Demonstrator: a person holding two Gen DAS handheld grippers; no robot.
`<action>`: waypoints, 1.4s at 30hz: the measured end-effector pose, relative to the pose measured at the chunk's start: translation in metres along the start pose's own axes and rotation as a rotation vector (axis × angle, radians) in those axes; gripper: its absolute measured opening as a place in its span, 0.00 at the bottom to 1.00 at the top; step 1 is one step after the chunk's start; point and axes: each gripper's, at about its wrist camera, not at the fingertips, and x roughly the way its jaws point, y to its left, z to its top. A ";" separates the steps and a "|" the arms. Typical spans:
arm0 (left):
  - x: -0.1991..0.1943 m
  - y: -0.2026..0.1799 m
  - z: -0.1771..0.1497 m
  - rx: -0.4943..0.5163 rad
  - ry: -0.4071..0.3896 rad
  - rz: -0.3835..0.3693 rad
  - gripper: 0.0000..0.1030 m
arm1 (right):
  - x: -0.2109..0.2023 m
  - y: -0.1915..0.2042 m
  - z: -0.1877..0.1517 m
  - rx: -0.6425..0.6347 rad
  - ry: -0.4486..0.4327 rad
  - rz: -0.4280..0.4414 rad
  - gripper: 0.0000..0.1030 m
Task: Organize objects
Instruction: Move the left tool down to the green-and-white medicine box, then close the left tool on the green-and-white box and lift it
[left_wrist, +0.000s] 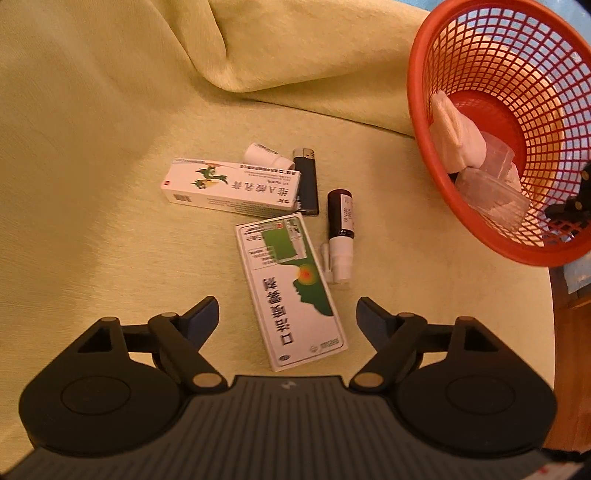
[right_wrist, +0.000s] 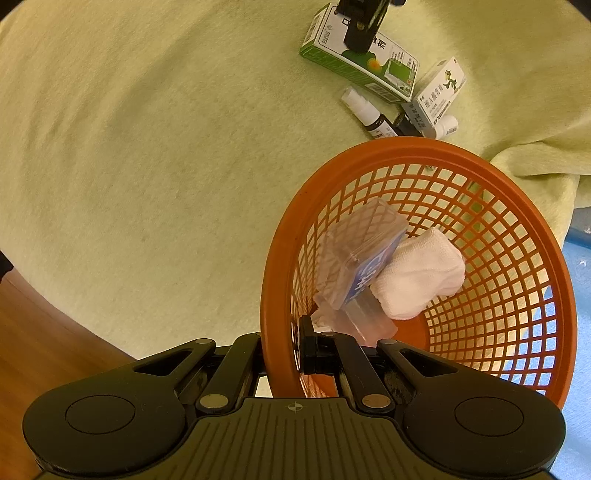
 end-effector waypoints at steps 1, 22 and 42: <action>0.003 -0.002 0.001 -0.001 0.001 0.000 0.76 | 0.000 0.000 0.000 0.001 0.000 0.000 0.00; 0.034 -0.006 0.001 0.039 0.052 0.107 0.55 | 0.002 -0.002 0.000 0.010 -0.010 0.004 0.00; -0.007 -0.010 0.001 0.054 0.017 0.107 0.49 | 0.002 -0.001 0.001 0.009 -0.009 0.005 0.00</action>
